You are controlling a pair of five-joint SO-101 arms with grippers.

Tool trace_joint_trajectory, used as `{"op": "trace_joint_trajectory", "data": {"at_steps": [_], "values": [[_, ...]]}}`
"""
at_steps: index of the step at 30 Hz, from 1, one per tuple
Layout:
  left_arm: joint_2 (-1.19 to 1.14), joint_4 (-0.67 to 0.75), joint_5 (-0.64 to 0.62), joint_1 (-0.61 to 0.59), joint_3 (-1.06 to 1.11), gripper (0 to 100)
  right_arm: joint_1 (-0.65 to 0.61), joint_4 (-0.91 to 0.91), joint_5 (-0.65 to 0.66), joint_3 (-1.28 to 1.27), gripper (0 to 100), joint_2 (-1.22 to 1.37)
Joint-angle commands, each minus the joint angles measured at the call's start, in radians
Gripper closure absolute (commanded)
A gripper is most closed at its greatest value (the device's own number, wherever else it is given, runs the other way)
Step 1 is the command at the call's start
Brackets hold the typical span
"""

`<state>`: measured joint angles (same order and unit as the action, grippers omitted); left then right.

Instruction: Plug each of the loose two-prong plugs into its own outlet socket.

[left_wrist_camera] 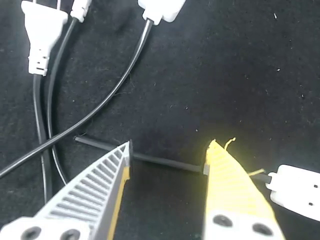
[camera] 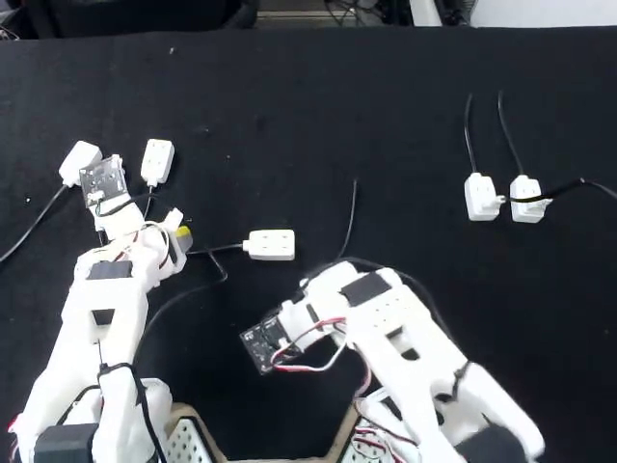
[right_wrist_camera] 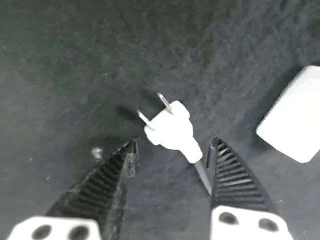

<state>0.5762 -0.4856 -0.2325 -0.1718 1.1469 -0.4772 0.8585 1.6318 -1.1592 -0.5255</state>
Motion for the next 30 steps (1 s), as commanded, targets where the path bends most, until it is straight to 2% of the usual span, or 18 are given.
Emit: {"op": "trace_joint_trajectory", "data": {"at_steps": [1,6,10,12,16,23,26,30], "values": [[0.038,0.008,-0.011,-0.01,-0.039,75,0.002,-0.035,0.003,0.12,78.4,0.119],[0.038,0.008,-0.011,-0.01,-0.039,75,0.028,0.048,0.002,0.248,80.6,0.231],[0.038,0.008,-0.011,-0.01,-0.039,75,-0.008,0.118,0.0,0.252,99.0,0.236],[0.038,0.008,-0.011,-0.01,-0.039,75,-0.012,0.141,0.0,0.232,96.2,0.236],[0.038,0.008,-0.011,-0.01,-0.039,75,-0.011,0.15,-0.015,0.205,98.8,0.232],[0.038,0.006,-0.011,-0.01,-0.044,75,-0.018,0.181,-0.325,0.189,98.5,0.09],[0.038,0.006,-0.011,-0.01,-0.047,75,-0.018,0.212,-0.351,0.162,90.5,0.047],[0.038,0.006,-0.011,-0.01,-0.045,75,-0.052,0.201,-0.275,0.107,73.6,0.035]]}}
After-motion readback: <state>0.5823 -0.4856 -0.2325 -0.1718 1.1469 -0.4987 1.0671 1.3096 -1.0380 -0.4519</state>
